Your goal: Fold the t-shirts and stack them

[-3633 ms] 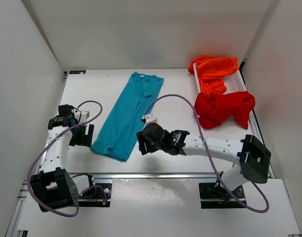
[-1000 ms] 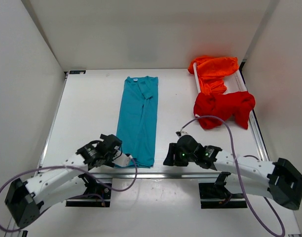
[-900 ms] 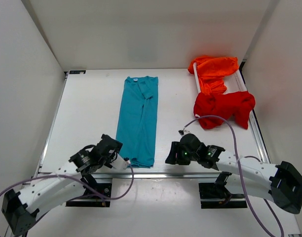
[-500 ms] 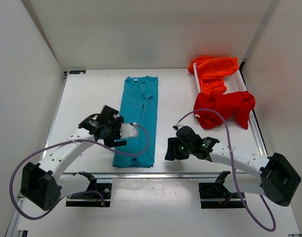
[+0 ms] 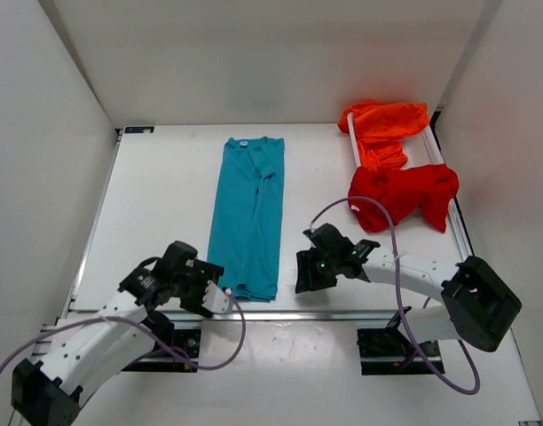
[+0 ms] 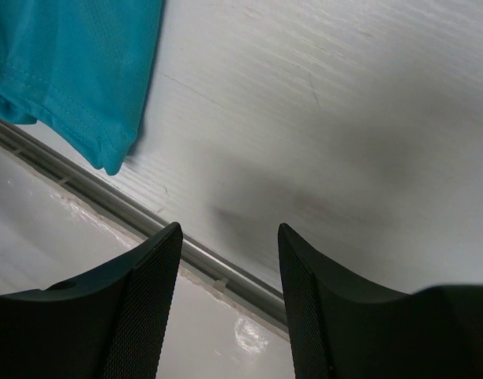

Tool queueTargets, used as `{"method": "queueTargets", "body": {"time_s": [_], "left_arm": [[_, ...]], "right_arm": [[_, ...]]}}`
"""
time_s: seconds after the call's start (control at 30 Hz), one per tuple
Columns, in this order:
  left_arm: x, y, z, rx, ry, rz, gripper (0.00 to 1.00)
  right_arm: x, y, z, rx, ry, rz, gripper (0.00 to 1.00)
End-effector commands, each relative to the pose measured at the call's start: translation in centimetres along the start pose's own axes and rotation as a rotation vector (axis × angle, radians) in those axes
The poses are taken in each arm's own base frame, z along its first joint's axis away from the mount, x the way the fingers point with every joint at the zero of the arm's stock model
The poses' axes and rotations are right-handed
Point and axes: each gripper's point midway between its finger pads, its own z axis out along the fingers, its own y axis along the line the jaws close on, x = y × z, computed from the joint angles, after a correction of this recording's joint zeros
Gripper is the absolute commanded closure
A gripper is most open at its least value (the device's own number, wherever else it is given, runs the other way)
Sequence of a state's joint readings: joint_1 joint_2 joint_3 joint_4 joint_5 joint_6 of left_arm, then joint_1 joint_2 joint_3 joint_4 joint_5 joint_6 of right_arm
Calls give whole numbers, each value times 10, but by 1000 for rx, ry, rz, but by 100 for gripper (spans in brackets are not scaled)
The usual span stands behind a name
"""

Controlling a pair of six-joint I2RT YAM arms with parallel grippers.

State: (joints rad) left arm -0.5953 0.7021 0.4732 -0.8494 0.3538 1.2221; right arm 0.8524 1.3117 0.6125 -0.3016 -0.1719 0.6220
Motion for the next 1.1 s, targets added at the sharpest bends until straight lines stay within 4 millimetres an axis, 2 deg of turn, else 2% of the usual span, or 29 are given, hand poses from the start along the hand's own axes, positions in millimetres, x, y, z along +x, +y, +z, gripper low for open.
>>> {"method": "queueTargets", "body": {"time_s": [0.0, 0.1, 0.23, 0.33, 0.43, 0.5, 0.63, 0.77, 0.8, 0.83, 0.9, 1.07], "left_arm": [[5, 9, 3, -35, -14, 433, 17], [10, 0, 11, 13, -16, 541, 17], [17, 0, 20, 45, 27, 641, 21], [24, -6, 20, 84, 29, 670, 22], [28, -17, 27, 113, 43, 673, 28], [22, -14, 30, 91, 30, 689, 31], [30, -16, 37, 85, 69, 722, 37], [36, -21, 36, 118, 86, 705, 53], [37, -18, 36, 104, 97, 691, 61], [36, -18, 36, 102, 98, 691, 77], [28, -7, 36, 43, 79, 652, 94], [26, 1, 34, 15, 87, 598, 93]], "right_arm": [[-8, 16, -3, -33, -3, -47, 43], [-7, 17, -1, -41, 4, -34, 43], [-4, 17, -1, -49, 6, -25, 43], [-5, 15, -2, -55, -6, -17, 43], [-7, 12, -2, -45, -12, -12, 43], [-6, 14, -1, -56, -6, -11, 43], [-10, 18, 1, -66, 5, -36, 42], [-17, 27, 6, -70, 24, -71, 42], [-20, 29, 8, -71, 26, -68, 42], [-23, 32, 10, -76, 27, -77, 42], [-26, 35, 13, -81, 29, -80, 42], [-40, 49, 19, -97, 33, -105, 42]]}}
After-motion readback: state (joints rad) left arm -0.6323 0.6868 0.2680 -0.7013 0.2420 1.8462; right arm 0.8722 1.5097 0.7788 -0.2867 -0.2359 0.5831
